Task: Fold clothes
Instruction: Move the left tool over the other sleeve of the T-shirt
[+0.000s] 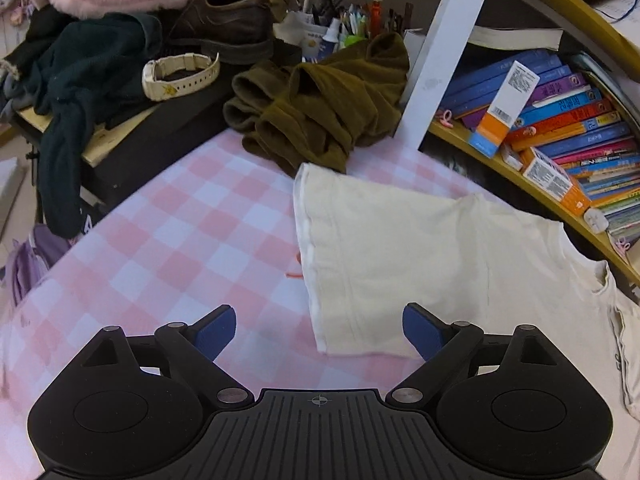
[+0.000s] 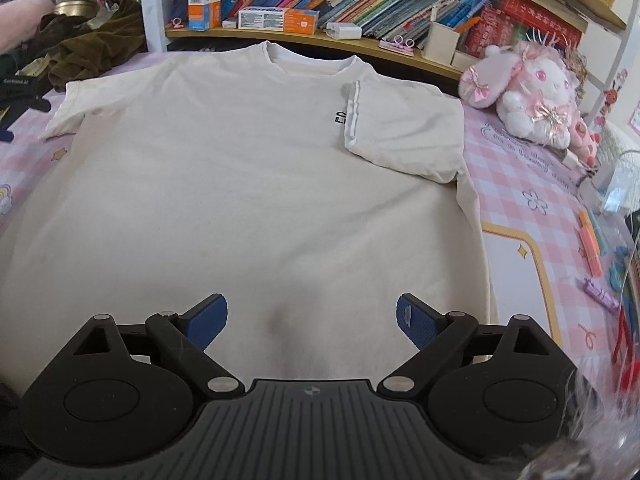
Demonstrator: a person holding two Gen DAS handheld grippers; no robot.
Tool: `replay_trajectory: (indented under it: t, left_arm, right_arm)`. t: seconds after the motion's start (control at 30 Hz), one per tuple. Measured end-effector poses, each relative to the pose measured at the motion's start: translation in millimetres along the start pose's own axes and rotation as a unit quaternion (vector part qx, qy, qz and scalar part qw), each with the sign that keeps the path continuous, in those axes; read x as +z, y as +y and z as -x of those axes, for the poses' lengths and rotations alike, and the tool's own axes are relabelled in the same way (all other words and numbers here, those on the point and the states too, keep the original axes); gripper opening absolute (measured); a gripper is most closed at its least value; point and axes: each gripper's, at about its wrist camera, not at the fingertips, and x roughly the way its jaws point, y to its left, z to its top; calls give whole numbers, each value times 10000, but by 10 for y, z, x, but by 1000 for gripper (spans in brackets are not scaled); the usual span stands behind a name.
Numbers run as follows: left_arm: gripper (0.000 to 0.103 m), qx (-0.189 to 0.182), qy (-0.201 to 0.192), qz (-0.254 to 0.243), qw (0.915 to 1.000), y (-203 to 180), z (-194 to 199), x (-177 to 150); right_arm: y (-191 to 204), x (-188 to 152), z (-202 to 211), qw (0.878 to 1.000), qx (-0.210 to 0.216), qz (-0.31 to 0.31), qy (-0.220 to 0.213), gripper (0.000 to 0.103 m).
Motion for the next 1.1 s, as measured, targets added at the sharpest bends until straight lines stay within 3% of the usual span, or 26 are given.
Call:
replay_trajectory:
  t: [0.27, 0.67, 0.8, 1.1]
  left_arm:
    - [89, 32, -61, 272, 9996, 42, -169, 118]
    - [87, -28, -234, 173, 9996, -36, -113, 156]
    - [79, -67, -288, 130, 9995, -43, -76, 147]
    - [47, -165, -174, -37, 9997, -93, -216, 57]
  right_arm:
    - [-6, 33, -30, 9999, -38, 111, 29, 92]
    - [-2, 40, -55, 9998, 0, 172, 24, 92]
    - [3, 44, -70, 9998, 59, 192, 22, 92]
    - [12, 72, -130, 9995, 113, 263, 108, 92]
